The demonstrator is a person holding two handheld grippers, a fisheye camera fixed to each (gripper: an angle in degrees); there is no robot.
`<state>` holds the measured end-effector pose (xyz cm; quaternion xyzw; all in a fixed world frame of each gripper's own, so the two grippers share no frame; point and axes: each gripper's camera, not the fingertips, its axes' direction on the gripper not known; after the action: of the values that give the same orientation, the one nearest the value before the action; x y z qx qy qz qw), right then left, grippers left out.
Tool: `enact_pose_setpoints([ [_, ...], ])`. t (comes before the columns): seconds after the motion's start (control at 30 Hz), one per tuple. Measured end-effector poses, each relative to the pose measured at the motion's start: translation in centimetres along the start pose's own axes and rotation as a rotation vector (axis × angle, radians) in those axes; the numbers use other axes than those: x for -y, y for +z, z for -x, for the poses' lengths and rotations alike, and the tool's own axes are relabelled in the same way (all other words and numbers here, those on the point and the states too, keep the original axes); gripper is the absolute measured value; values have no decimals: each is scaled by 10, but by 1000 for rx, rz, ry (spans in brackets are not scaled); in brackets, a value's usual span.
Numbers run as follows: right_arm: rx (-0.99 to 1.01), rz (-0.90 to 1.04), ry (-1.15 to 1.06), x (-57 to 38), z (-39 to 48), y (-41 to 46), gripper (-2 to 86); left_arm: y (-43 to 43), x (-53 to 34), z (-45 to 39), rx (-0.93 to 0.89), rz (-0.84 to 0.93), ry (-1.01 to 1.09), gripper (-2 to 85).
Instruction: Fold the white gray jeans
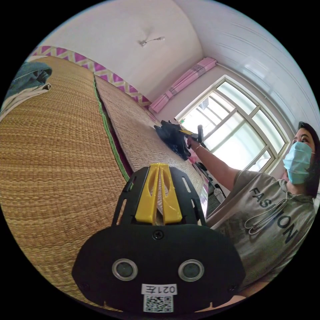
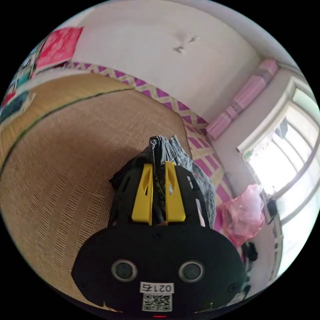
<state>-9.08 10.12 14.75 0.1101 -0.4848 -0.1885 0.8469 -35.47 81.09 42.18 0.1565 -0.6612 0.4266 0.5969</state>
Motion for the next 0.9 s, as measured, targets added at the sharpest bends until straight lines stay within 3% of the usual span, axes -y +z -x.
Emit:
enact_pose_setpoints([
  [0.13,184,-34,284,14,-106,-63,55,8,15,21,-7,-3,-3,-9],
  [0.3,292,-204,166,34,-104,-171,52,18,33,47,-16,9,-2,-9],
  [0.47,446,-278,-117,32,75,-238,52,20,52,78,21,7,-52,-9],
  [0.57,537,-244,-262,3,210,-232,51,23,73,77,104,100,-161,-9],
  [0.67,615,-166,-354,-22,318,-207,50,-7,78,50,77,63,-135,-10],
  [0.9,585,-289,-351,-4,372,-230,49,-113,43,35,212,-30,-118,-10],
])
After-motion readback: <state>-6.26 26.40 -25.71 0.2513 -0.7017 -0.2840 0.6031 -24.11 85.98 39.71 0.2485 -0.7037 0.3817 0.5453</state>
